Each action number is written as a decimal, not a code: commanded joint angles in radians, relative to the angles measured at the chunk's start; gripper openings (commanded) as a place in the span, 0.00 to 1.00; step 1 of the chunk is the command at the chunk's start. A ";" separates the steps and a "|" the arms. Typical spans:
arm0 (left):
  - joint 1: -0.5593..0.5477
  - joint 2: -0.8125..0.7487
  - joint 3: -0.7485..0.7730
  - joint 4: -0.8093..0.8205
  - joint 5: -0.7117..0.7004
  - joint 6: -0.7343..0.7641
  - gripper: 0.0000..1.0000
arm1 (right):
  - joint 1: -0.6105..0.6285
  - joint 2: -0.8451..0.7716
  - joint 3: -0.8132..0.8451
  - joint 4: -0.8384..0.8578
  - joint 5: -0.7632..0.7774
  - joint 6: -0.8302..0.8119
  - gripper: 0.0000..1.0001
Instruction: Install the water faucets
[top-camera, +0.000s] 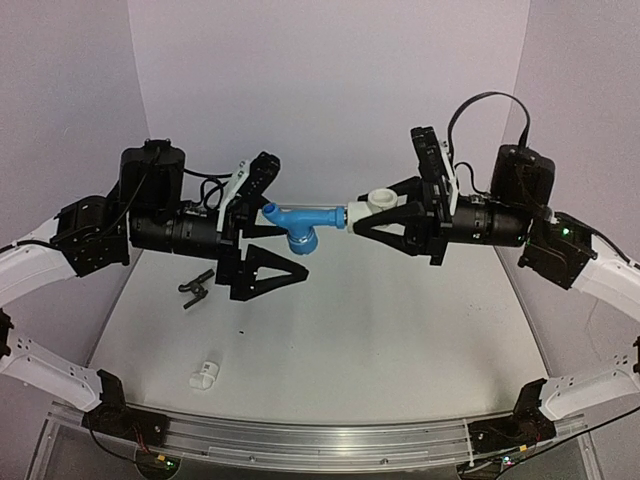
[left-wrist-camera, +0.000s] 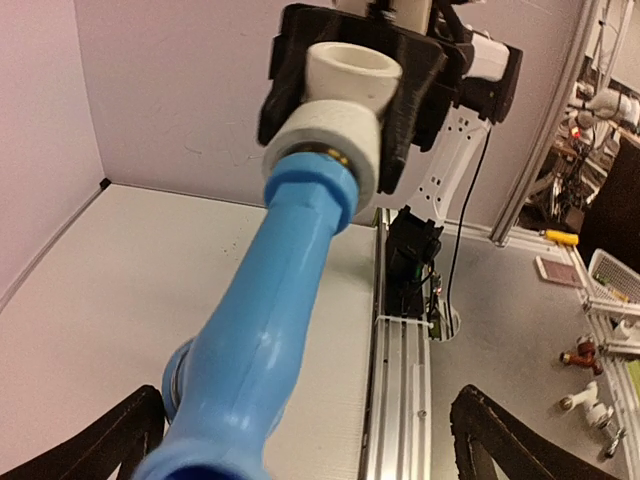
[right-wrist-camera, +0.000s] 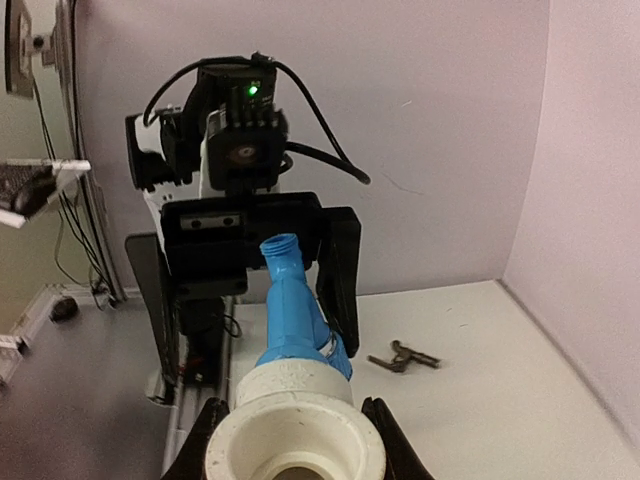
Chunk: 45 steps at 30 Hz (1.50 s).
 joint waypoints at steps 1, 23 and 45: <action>-0.001 -0.045 0.066 0.031 -0.040 -0.177 1.00 | -0.003 -0.052 0.093 -0.019 0.070 -0.345 0.00; 0.258 0.167 0.037 0.433 0.681 -0.923 1.00 | -0.001 -0.214 -0.103 -0.045 -0.004 -1.535 0.00; 0.212 0.326 0.050 0.504 0.837 -0.936 0.78 | 0.004 -0.142 -0.148 -0.031 -0.055 -1.753 0.00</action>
